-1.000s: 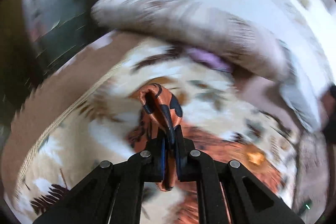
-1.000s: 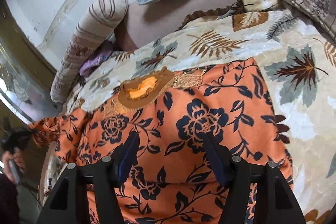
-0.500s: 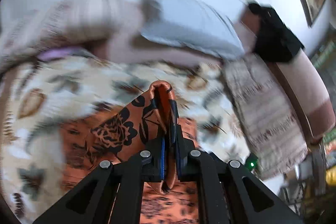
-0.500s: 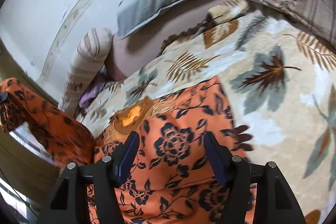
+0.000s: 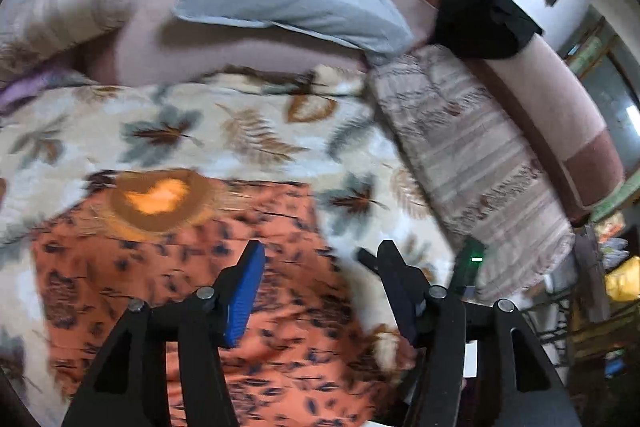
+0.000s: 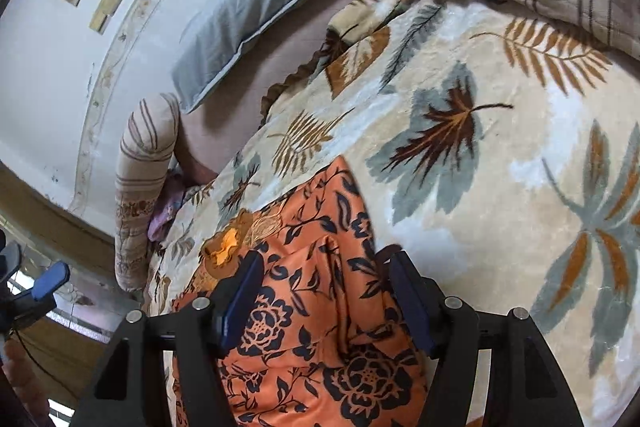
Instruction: Fold small clothes
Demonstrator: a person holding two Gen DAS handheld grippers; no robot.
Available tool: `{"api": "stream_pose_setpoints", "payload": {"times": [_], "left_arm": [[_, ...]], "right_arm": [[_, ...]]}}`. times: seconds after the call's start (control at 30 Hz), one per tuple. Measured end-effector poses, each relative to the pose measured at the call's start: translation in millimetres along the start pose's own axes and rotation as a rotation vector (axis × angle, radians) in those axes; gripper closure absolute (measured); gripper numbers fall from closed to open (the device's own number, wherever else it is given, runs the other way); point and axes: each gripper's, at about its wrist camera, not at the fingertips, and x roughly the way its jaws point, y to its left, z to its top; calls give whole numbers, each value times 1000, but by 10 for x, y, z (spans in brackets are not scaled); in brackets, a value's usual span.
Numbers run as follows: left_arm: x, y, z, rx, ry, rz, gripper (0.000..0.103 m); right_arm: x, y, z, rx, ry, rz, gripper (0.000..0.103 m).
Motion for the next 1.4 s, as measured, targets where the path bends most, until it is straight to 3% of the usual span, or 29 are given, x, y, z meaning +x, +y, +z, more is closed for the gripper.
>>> {"api": "stream_pose_setpoints", "payload": {"times": [0.13,0.3,0.37,0.5,0.6,0.67,0.7,0.87,0.97,1.03,1.13,1.2,1.3,1.4], "left_arm": [[-47,595,-219,-30,-11,162,43],[-6,1609,-694,-172,2,340,44],[6,1930,-892,-213,-4,400,44],[210,2310,-1162,-252,29,479,44],[403,2438,-1312,-227,90,531,44],[422,2375,-1314,-172,97,554,44],[402,2323,-1278,-144,105,568,44],[158,2149,-864,-58,-34,532,44],[317,2286,-614,-93,-18,546,43],[545,2447,-520,-133,16,555,43],[783,2732,-538,-212,64,612,43],[789,2849,-567,-229,10,623,38],[727,2882,-586,-250,-2,620,37],[550,2765,-640,-233,-40,655,38]], "right_arm": [[182,57,-80,12,81,69,34],[427,44,-188,85,147,135,39],[486,173,-220,29,158,147,49],[673,452,-384,-87,213,123,50],[897,505,-501,-138,285,12,50],[1024,526,-553,-181,314,-85,61],[1020,553,-532,-190,309,-90,62],[964,562,-221,-157,220,-35,61],[1128,479,-98,-97,231,7,60],[1320,463,-101,-107,272,-38,60],[1445,474,-55,-143,252,-58,62],[1466,518,-24,-151,245,-65,62],[1392,581,-20,-144,220,-52,61],[1216,711,-40,-181,214,27,61]]}}
